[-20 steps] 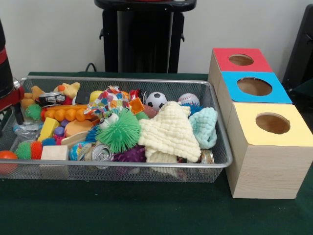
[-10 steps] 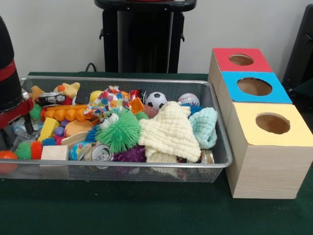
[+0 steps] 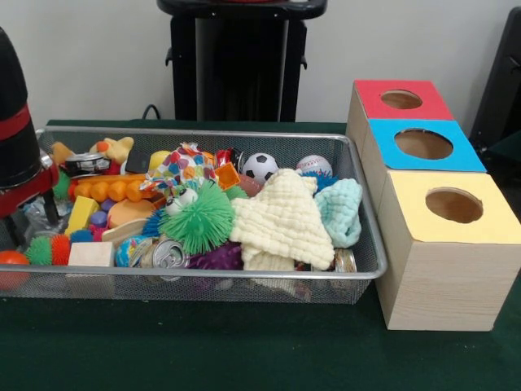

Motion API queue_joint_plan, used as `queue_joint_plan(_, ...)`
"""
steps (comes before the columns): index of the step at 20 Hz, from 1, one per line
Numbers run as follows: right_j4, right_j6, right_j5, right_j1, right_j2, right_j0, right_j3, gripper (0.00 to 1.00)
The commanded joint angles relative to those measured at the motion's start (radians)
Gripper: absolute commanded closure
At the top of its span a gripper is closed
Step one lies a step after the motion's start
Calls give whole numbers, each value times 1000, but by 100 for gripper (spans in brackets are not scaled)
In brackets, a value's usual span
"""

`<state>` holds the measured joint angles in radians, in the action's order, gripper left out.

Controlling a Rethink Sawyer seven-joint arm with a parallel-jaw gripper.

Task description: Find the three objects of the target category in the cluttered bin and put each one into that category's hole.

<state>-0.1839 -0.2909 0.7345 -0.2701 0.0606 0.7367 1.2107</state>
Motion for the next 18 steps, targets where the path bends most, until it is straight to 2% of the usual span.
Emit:
queue_joint_plan(1,-12,-346,9,39,-94,-49,9,0)
queue_joint_plan(9,7,-365,47,63,-160,-92,-20,0)
queue_joint_plan(14,21,-310,71,86,-127,-84,-21,0)
queue_joint_plan(18,56,-342,63,99,-116,-80,-17,0)
